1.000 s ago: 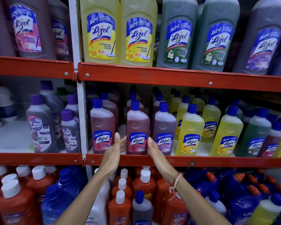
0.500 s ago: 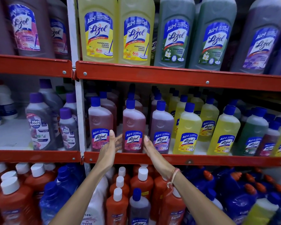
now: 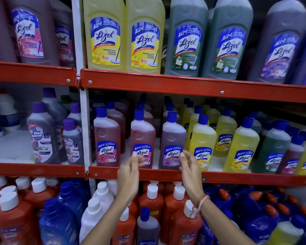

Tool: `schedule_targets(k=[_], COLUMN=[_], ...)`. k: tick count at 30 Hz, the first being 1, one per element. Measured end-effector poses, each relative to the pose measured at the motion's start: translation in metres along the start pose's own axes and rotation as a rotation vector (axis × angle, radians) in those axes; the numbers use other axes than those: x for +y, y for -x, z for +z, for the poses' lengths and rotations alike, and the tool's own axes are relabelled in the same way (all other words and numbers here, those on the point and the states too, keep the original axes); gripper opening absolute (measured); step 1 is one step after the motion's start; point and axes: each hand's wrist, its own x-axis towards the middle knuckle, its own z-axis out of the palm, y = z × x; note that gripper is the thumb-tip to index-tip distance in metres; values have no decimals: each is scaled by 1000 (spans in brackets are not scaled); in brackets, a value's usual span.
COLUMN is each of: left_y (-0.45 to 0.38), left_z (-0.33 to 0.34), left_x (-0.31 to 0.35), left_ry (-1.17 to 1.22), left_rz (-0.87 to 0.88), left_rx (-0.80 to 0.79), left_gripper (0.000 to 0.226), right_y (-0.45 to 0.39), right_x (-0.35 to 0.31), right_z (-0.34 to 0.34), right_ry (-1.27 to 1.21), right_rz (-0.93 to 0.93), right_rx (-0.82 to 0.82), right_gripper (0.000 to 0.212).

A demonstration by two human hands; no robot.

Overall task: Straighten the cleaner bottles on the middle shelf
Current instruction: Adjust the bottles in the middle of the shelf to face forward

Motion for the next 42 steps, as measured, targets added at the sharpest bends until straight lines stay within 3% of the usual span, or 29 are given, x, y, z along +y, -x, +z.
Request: schedule_targets(k=[5, 9, 15, 18, 22, 30, 32, 35, 37, 39, 42], left_y=[18, 8, 1, 1, -1, -10, -5, -6, -3, 1, 12], left_z=[51, 65, 70, 72, 72, 70, 84, 82, 83, 83, 84], left_x=[24, 28, 26, 27, 30, 22, 28, 27, 24, 20, 14], left_ry=[-73, -32, 10, 38, 7, 25, 15, 14, 7, 1, -12], left_rz=[-23, -177, -219, -230, -230, -207, -195, -227, -216, -186, -57], left_rx=[-164, -242, -226, -264, -286, -306, -282, -285, -280, -211, -23], left_gripper=[64, 88, 103, 119, 107, 112, 113, 98, 97, 98, 65], right_y=[-8, -27, -20, -22, -22, -18, -20, -24, -26, -23, -23], right_x=[1, 33, 9, 9, 7, -3, -3, 6, 8, 2, 9], right_z=[-4, -4, -10, -10, -12, -15, -31, -28, -33, -40, -58], right_ry=[-66, -257, -332, -338, -343, -329, -304, -240, -210, -170, -183], right_rz=[98, 219, 236, 239, 215, 211, 210, 214, 220, 220, 187], right_rx=[-199, -322, -319, -282, -285, -294, -319, -344, -345, -270, 22], right_gripper=[71, 88, 81, 100, 112, 84, 92, 111, 90, 51, 42])
